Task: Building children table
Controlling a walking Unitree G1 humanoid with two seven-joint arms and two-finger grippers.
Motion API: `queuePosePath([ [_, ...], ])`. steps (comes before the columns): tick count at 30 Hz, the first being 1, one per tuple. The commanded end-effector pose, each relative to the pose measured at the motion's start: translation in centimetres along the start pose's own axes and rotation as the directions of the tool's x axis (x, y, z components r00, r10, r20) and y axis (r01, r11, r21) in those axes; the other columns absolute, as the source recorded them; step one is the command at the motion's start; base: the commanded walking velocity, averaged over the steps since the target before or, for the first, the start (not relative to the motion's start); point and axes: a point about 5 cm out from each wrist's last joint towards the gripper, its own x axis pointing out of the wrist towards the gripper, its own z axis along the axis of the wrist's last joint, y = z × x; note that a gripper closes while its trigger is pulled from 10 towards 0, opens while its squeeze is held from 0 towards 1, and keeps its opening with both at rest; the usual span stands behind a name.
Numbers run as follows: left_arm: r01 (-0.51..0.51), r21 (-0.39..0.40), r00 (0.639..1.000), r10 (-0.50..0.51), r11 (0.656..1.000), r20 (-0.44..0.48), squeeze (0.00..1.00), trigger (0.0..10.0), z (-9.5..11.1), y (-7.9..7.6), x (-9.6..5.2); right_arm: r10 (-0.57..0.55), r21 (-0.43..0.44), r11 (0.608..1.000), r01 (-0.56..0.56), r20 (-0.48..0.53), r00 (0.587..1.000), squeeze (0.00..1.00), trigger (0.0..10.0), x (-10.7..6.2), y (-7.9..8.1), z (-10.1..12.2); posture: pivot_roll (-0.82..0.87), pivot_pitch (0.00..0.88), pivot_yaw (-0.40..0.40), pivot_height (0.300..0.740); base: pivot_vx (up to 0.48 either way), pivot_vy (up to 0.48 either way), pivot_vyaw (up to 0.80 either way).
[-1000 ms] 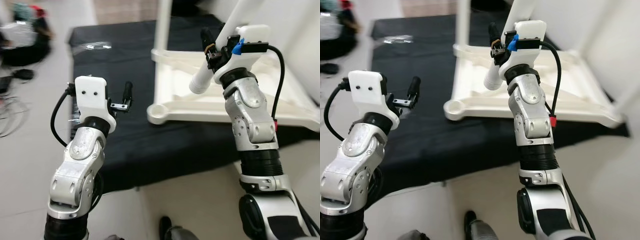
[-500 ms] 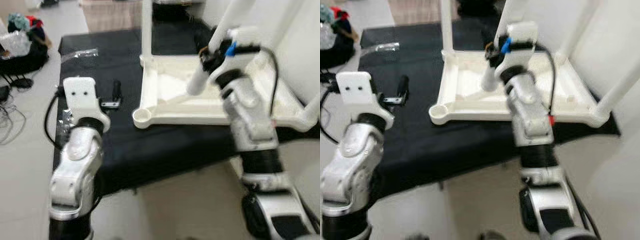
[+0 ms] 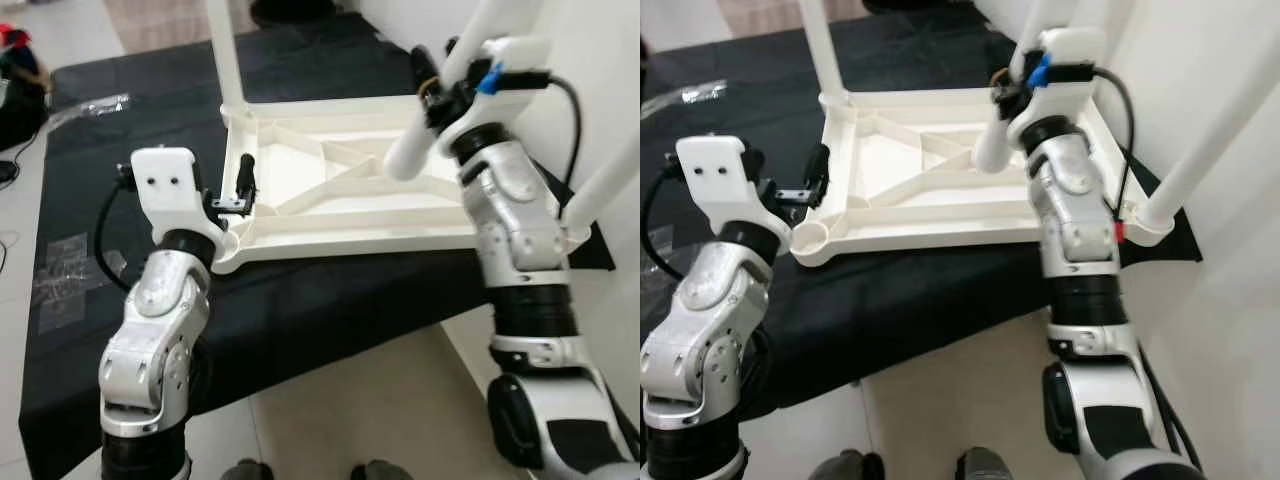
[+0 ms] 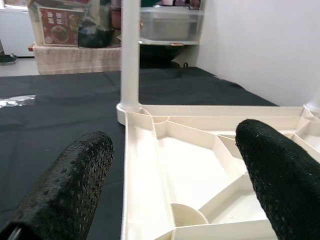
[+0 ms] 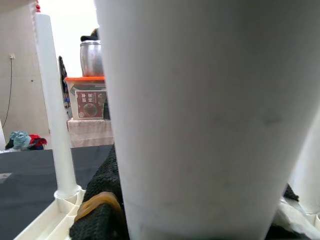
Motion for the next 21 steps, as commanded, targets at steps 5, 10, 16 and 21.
queuePosePath([
  [5, -0.02, 0.004, 1.0, 0.02, 1.0, -0.016, 0.0, 10.0, -0.24, 0.6, -0.13, 0.036, 0.014, 0.999, -0.036, 0.02, 0.999, 0.0, 10.0, 0.3, 1.1, 0.29, 0.04, 0.167, -0.052, 0.74, 0.0, 0.48, 0.0],
  [10, -0.018, 0.014, 1.0, 0.019, 1.0, -0.011, 0.0, 10.0, -0.18, 0.52, -0.07, 0.029, 0.008, 1.0, -0.029, 0.022, 0.999, 0.0, 10.0, 0.42, 0.92, 0.49, 0.04, 0.167, -0.05, 0.74, 0.0, 0.0, 0.0],
  [16, -0.023, 0.026, 1.0, 0.023, 0.999, -0.008, 0.0, 10.0, -0.14, 0.41, 0.02, 0.024, 0.011, 1.0, -0.024, 0.025, 0.999, 0.0, 10.0, 0.53, 0.74, 0.61, 0.04, 0.169, -0.051, 0.74, 0.0, 0.0, 0.0],
  [21, -0.039, 0.03, 0.999, 0.039, 0.999, -0.007, 0.0, 10.0, -0.03, 0.64, 0.27, 0.022, 0.006, 1.0, -0.023, 0.024, 0.999, 0.0, 10.0, 0.56, 0.64, 0.6, 0.04, 0.169, -0.05, 0.74, 0.135, -0.135, 0.0],
])
